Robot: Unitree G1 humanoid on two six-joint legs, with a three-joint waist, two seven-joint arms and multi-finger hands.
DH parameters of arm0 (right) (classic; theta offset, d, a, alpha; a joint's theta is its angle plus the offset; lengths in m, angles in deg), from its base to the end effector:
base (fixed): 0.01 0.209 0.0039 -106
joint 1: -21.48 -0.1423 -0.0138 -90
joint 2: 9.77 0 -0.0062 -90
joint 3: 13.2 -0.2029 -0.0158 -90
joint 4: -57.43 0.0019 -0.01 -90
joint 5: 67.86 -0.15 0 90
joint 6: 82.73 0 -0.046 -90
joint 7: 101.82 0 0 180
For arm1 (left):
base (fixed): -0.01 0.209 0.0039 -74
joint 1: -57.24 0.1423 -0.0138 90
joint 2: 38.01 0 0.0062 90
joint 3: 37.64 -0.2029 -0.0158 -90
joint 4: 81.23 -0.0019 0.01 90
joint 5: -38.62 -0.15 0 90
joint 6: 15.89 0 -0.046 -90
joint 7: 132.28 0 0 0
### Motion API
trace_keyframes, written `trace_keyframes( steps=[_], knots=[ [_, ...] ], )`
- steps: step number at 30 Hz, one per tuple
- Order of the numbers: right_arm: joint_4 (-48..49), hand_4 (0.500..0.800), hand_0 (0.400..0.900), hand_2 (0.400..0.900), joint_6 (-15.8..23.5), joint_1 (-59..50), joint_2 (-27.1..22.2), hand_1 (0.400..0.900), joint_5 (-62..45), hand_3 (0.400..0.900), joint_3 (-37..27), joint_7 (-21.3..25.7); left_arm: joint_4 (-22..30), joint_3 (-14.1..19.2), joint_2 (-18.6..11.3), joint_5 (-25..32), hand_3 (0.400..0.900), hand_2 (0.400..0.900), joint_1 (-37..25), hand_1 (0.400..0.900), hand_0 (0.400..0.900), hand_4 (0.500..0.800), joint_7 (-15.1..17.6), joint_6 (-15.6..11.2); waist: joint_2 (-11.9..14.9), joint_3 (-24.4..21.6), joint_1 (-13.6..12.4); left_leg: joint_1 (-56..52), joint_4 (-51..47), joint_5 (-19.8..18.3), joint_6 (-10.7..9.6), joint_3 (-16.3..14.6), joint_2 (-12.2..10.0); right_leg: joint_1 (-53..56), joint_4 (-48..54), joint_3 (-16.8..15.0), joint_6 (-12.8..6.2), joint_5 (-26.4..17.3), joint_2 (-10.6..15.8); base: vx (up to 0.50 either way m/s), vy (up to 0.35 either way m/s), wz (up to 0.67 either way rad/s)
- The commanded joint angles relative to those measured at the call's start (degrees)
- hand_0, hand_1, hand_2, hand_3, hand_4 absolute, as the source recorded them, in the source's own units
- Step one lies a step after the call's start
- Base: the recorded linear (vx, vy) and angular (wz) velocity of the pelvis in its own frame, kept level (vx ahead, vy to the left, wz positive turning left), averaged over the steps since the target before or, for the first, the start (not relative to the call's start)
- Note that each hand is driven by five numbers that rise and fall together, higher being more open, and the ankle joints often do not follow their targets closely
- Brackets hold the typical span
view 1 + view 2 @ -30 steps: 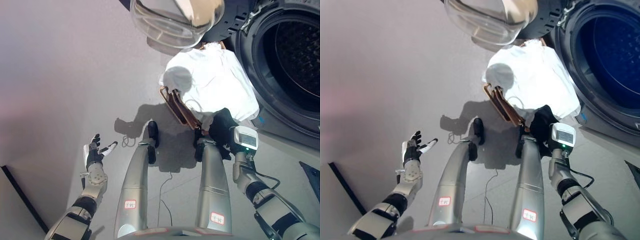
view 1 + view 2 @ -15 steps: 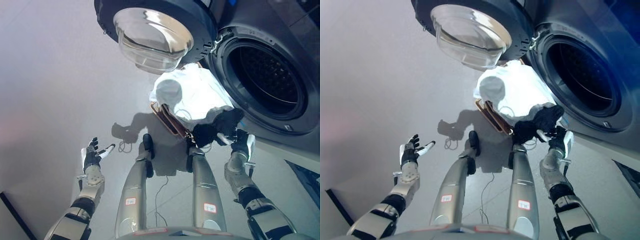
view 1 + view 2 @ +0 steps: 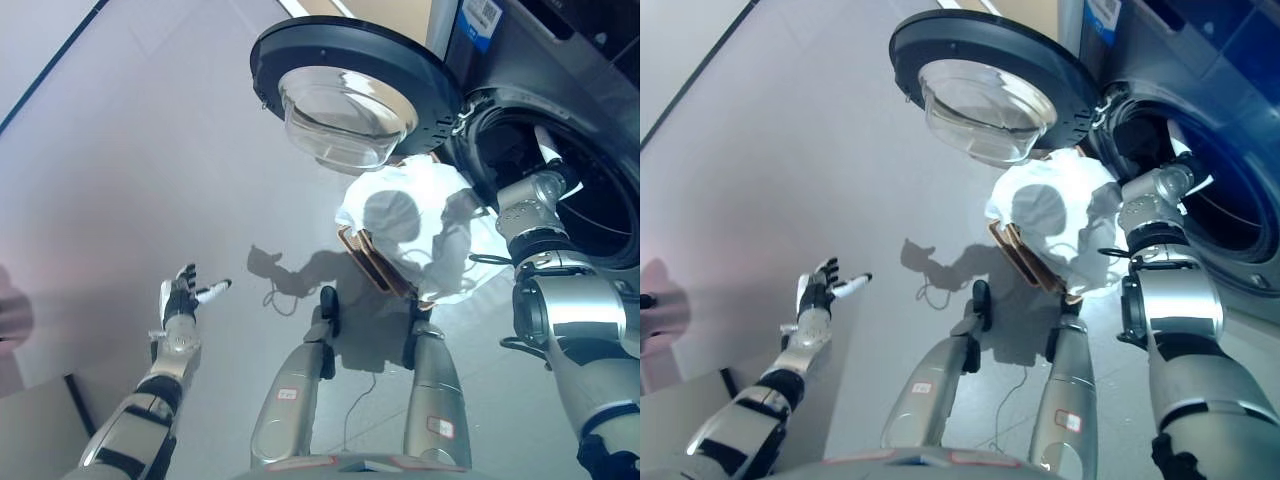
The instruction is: Put the clothes in the basket into the washing machine.
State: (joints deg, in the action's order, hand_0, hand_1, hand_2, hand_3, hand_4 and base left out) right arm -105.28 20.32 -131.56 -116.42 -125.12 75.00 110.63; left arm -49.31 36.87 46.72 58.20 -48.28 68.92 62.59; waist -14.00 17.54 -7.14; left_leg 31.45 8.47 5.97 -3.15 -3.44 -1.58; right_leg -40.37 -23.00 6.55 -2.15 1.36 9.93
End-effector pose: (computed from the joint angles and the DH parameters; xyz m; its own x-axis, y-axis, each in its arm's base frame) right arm 0.3760 -0.2925 0.1767 0.5981 -0.7722 -0.2144 0.7235 0.4053 0.5587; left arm 0.2172 0.2431 -0.0735 0.7879 0.4483 -0.4221 -0.3040 0.8794 0.3665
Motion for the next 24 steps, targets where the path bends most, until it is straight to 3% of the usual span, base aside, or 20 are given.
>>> trace_keyframes(
  steps=[1, 11, 17, 20, 24],
  knots=[
    [1.4, 0.500, 0.400, 0.400, 5.7, -4.6, -4.0, 0.400, 0.3, 0.400, 4.5, -3.7, -1.6, 0.4, -2.7, -0.6, 0.900, 0.900, 5.6, 0.900, 0.900, 0.800, 0.7, -1.6, -2.4, -6.2, -1.9, 3.9, -2.1, 5.3, -2.5, 1.9, 0.0, 3.6, 1.5, -0.8, -2.19, 2.5, 0.0, 0.02, -0.014, 0.07],
    [3.9, 0.500, 0.400, 0.400, 8.4, -3.0, -8.6, 0.400, 3.2, 0.400, 1.2, 0.9, -0.7, 0.8, -2.0, -1.2, 0.900, 0.900, 7.8, 0.900, 0.900, 0.800, 0.2, -1.7, -4.9, -6.8, -3.4, 2.8, -4.0, 6.4, -3.2, 3.5, 0.3, 4.2, 0.1, 0.3, -2.33, 4.2, 0.9, 0.03, -0.013, 0.13],
    [7.6, 0.500, 0.400, 0.400, 9.6, -1.6, -12.3, 0.400, 14.9, 0.400, -0.3, 12.2, 0.0, 1.3, -1.7, -2.1, 0.900, 0.900, 10.1, 0.900, 0.900, 0.800, 0.6, -2.1, -6.4, -7.2, -4.3, 2.0, -5.4, 7.0, -3.4, 4.8, 0.6, 4.5, -0.9, 0.8, -2.39, 5.1, 1.5, 0.02, -0.006, 0.10],
    [8.5, 0.500, 0.400, 0.400, 8.0, -1.4, -13.8, 0.400, 19.8, 0.400, -0.4, 15.8, 0.1, 0.8, -1.6, -3.0, 0.900, 0.900, 9.4, 0.900, 0.900, 0.800, 1.3, -2.3, -6.5, -7.3, -4.0, 2.1, -5.1, 6.8, -3.3, 5.0, 0.7, 4.3, -1.4, 0.8, -2.41, 5.3, 1.5, 0.00, 0.000, 0.00],
    [9.8, 0.500, 0.400, 0.400, 7.1, -1.5, -15.0, 0.400, 22.4, 0.400, 0.4, 17.2, 0.0, 0.3, -0.8, -3.6, 0.900, 0.900, 7.9, 0.900, 0.900, 0.800, 2.1, -2.4, -6.4, -7.2, -3.1, 2.3, -5.0, 6.6, -3.1, 4.9, 0.7, 3.4, -1.8, 0.0, -2.35, 5.4, 1.2, 0.00, -0.001, -0.08]
  ],
)
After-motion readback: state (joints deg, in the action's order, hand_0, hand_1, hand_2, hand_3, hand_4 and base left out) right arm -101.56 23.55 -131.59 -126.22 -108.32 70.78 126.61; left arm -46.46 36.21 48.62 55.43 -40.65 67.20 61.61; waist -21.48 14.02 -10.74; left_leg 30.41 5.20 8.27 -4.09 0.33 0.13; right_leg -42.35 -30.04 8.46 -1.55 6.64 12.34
